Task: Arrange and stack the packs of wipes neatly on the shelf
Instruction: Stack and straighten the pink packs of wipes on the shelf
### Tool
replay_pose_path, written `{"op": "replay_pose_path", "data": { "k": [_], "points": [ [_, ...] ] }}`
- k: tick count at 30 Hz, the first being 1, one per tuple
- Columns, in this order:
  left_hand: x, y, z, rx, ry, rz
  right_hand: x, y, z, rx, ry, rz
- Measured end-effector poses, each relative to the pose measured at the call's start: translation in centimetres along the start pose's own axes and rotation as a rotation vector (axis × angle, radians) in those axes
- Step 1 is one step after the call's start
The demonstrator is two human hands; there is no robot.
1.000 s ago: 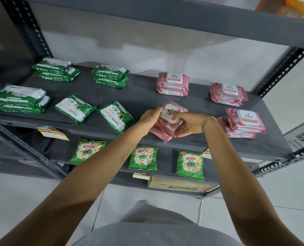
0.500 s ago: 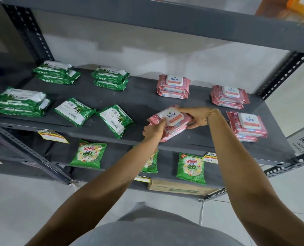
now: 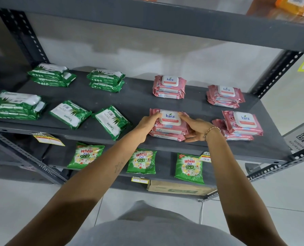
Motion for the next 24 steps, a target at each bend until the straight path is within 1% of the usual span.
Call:
{"op": "replay_pose_path", "data": {
  "k": [5,7,8,9,10,12,13,14,15,17,19,20,22,24],
  "points": [
    [0.3,0.0,-0.2,0.015,0.068,-0.01,0.2,-0.4,0.1,0.003,-0.028,0.009],
    [0.0,-0.7,-0.3,-0.043,0.192,0.008,0.3,-0.9,0.1,-0.002,-0.09,0.027],
    [-0.4,-1.4,-0.5,-0.101,0.284,0.046,0.5,-1.4,0.2,-0.038,-0.153,0.042],
    [-1.1,-2.4,-0.8,-0.158,0.365,0.124,0.9,-1.6,0.0,-0.098,-0.229,0.028],
    [-1.8,-3.7,-1.4,-0.208,0.406,0.228,1.8,-2.1,-0.1,-0.198,-0.321,-0.022],
    [-2.7,-6.7,-3.6,-0.303,0.449,0.473,4.4,-2.8,0.3,-0.414,-0.452,-0.191],
    [-2.9,-8.4,-5.5,-0.377,0.488,0.574,5.8,-3.0,1.1,-0.493,-0.493,-0.285],
    [-2.6,-9.9,-7.8,-0.475,0.53,0.639,7.2,-3.1,2.2,-0.557,-0.498,-0.37],
    [-1.8,-10.6,-10.7,-0.577,0.578,0.663,8.6,-3.2,3.8,-0.599,-0.517,-0.469],
    [0.5,-12.1,-16.9,-0.769,0.642,0.614,10.9,-3.2,8.6,-0.611,-0.585,-0.603],
    [3.3,-13.1,-22.7,-0.887,0.722,0.536,12.4,-2.3,14.3,-0.507,-0.655,-0.652],
    [4.6,-13.3,-25.1,-0.898,0.774,0.495,12.5,-1.6,16.9,-0.432,-0.676,-0.619],
    [7.1,-13.6,-28.8,-0.847,0.877,0.399,12.1,0.7,21.0,-0.312,-0.728,-0.529],
    [8.8,-13.3,-31.3,-0.749,1.002,0.314,11.4,2.7,23.6,-0.293,-0.789,-0.415]
  ]
}}
Point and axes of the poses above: each hand's wrist, its own y-axis towards the middle knuckle, its own z-axis out of the palm, x = y × z, the point moved 5 cm from there along y, towards the middle knuckle, and after that the axes turned 14 degrees about x, right-handed, at the moved point
